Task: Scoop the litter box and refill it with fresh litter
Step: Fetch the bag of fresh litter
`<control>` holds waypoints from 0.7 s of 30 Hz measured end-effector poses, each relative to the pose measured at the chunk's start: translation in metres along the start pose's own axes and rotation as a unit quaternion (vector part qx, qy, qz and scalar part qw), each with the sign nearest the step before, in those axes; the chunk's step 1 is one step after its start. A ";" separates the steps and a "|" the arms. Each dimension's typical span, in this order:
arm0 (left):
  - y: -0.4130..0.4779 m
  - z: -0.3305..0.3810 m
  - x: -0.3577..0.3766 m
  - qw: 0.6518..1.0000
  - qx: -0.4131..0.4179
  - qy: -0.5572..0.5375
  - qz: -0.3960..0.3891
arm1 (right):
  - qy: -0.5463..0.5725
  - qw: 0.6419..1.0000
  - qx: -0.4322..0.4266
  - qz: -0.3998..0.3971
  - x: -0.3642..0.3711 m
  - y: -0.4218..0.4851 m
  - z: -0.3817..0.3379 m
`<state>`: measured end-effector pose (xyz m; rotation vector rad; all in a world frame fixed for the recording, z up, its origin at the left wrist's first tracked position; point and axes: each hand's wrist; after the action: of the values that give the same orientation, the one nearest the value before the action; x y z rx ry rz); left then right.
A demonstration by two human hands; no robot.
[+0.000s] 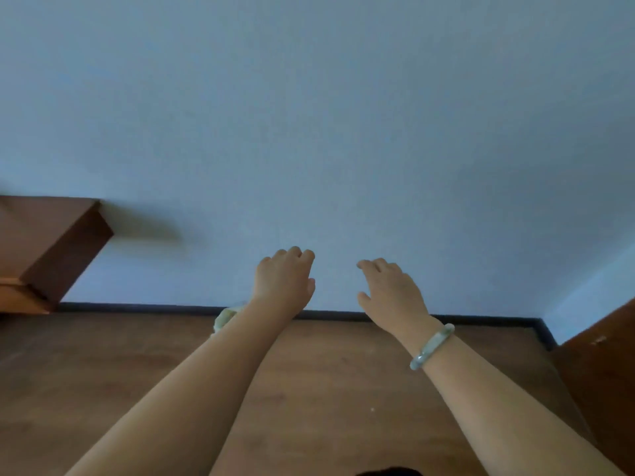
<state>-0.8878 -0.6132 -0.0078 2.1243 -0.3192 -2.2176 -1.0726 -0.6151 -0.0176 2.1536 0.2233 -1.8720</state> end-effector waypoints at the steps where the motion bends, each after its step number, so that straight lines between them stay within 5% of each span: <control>1: -0.002 -0.017 0.003 1.000 -0.015 0.003 -0.004 | 0.003 1.000 -0.017 -0.006 0.006 0.010 -0.015; 21: 0.040 -0.230 0.126 0.961 -0.260 0.005 -0.097 | 0.020 0.955 -0.278 -0.099 0.168 0.238 -0.168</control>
<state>-0.6698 -0.7005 -0.1313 1.9320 0.4472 -2.0725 -0.8182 -0.8001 -0.1376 1.8246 0.8886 -1.6036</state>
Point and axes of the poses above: each hand's wrist, its own y-axis towards the middle knuckle, its own x-axis out of the palm, z = x × y, and after that the axes turned 2 degrees about z, right-handed
